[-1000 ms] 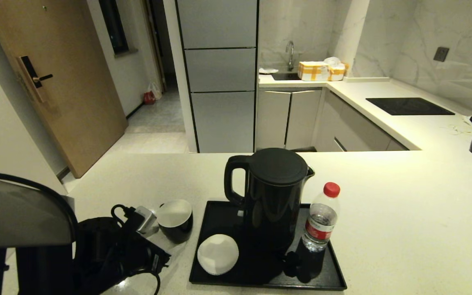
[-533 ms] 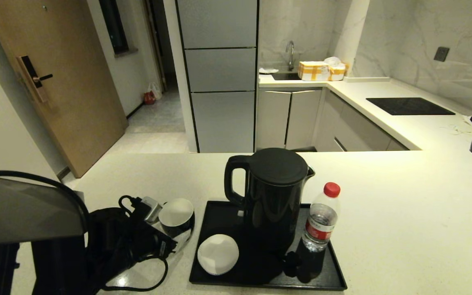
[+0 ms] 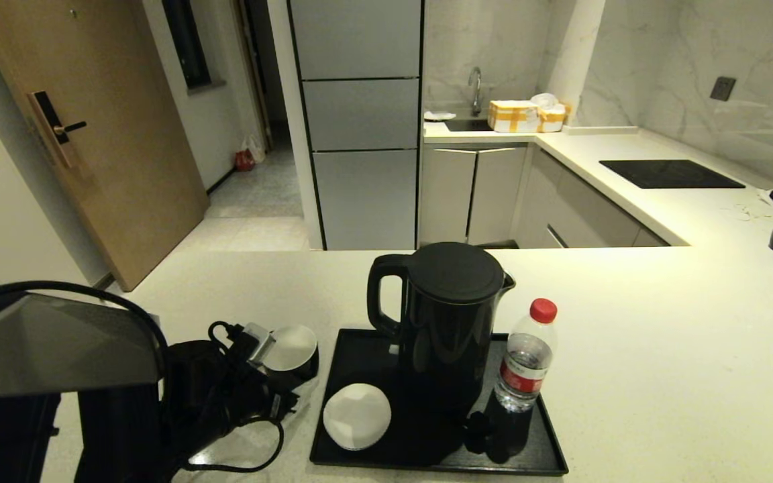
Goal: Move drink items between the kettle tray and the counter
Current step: Return the tea cup to its original position
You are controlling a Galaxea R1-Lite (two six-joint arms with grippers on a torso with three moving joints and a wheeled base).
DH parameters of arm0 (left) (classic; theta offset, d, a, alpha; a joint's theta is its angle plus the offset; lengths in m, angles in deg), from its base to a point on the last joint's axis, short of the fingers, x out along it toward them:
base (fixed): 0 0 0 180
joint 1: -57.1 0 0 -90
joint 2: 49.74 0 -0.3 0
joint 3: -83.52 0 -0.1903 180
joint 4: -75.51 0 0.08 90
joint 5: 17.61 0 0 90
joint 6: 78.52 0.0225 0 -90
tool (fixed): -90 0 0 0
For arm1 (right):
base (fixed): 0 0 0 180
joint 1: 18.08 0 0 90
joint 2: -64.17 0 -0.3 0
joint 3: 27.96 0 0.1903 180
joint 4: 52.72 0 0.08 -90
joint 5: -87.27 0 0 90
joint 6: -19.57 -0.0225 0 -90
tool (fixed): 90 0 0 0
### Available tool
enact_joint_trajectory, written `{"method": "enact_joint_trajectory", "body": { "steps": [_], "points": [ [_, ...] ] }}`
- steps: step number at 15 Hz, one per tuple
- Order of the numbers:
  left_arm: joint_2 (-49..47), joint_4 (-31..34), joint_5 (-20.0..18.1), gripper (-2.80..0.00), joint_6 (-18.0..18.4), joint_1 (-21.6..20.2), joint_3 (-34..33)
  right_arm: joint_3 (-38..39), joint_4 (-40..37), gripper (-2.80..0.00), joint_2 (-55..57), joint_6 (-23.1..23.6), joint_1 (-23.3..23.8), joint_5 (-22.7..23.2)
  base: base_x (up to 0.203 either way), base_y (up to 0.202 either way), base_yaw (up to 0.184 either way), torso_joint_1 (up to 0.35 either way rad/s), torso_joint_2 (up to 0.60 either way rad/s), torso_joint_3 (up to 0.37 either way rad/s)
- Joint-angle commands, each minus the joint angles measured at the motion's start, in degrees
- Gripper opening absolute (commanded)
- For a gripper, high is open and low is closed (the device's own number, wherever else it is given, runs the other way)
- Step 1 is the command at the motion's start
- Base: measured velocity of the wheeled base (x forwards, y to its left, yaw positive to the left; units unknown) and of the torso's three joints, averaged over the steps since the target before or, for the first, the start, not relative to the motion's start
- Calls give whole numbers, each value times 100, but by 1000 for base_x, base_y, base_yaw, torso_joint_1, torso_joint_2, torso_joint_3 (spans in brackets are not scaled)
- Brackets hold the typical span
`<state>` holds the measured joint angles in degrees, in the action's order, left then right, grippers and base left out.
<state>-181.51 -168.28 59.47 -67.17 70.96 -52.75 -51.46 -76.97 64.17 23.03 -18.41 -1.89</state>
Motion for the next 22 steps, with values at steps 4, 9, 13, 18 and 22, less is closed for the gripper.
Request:
{"method": "enact_joint_trajectory", "body": {
  "steps": [4, 9, 13, 18, 22],
  "points": [
    [-314, -51, 484, 0, -45, 99, 442, -4, 0, -280, 9, 5, -2, 3, 0, 0, 0, 0, 0, 0],
    [-331, -51, 484, 0, -28, 108, 521, 5, 0, -280, 9, -3, 7, 3, 0, 0, 0, 0, 0, 0],
    [-331, -51, 560, 0, -21, 145, 609, -4, 0, -280, 9, 5, 0, 3, 0, 0, 0, 0, 0, 0],
    [-320, -51, 644, -280, -65, 182, 607, -4, 0, -280, 9, 5, 6, 3, 0, 0, 0, 0, 0, 0],
    [-300, -51, 677, -280, -83, 232, 529, -4, 0, -280, 9, 5, 5, 3, 0, 0, 0, 0, 0, 0]
  ]
}}
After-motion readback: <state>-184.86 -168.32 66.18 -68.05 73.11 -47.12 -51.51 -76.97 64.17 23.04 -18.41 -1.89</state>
